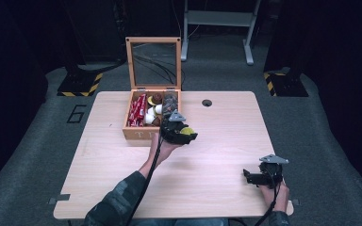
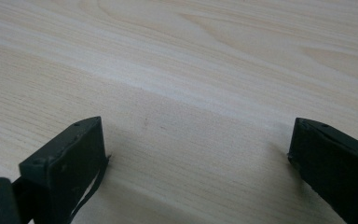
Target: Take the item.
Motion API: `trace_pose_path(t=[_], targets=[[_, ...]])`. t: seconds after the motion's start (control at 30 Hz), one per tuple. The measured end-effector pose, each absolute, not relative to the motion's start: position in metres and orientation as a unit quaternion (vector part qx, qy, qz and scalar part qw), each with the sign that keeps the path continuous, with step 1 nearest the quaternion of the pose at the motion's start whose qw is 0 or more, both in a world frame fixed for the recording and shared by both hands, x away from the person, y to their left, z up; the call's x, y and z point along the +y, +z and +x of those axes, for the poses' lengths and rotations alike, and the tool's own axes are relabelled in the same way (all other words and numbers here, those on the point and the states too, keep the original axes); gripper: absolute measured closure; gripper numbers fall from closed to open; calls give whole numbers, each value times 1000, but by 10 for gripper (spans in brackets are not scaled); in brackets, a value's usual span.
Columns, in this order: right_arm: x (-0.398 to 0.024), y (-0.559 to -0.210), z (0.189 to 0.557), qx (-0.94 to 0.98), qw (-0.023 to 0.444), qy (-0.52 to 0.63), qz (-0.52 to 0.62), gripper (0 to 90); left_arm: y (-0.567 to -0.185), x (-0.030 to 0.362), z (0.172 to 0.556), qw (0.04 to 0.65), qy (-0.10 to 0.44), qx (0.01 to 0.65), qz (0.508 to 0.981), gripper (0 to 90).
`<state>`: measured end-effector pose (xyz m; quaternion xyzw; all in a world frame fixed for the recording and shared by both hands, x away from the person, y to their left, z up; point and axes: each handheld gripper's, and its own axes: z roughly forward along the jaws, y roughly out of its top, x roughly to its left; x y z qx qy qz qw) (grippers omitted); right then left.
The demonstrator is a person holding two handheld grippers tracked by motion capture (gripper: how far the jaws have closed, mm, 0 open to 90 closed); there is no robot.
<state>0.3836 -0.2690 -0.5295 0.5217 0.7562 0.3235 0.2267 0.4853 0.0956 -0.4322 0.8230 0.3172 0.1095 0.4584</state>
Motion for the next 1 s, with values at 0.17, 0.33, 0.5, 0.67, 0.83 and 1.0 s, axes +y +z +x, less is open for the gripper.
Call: trace_pose_path(t=[0.17, 0.33, 0.5, 0.67, 0.83, 1.0], targets=[[-269, -529, 384, 756, 226, 324, 523, 31, -444, 90, 482, 456, 99, 316, 826, 423], [-269, -529, 383, 756, 227, 323, 522, 31, -461, 87, 481, 444, 88, 318, 833, 423], [-269, -529, 383, 756, 227, 323, 522, 31, -473, 84, 479, 439, 78, 320, 836, 423], [-269, -529, 383, 756, 228, 323, 522, 31, -489, 76, 477, 426, 57, 322, 843, 423], [-269, -529, 383, 756, 228, 323, 522, 31, -499, 72, 477, 418, 50, 323, 848, 422], [-269, -529, 383, 756, 227, 323, 522, 31, -506, 69, 476, 417, 42, 326, 847, 421]])
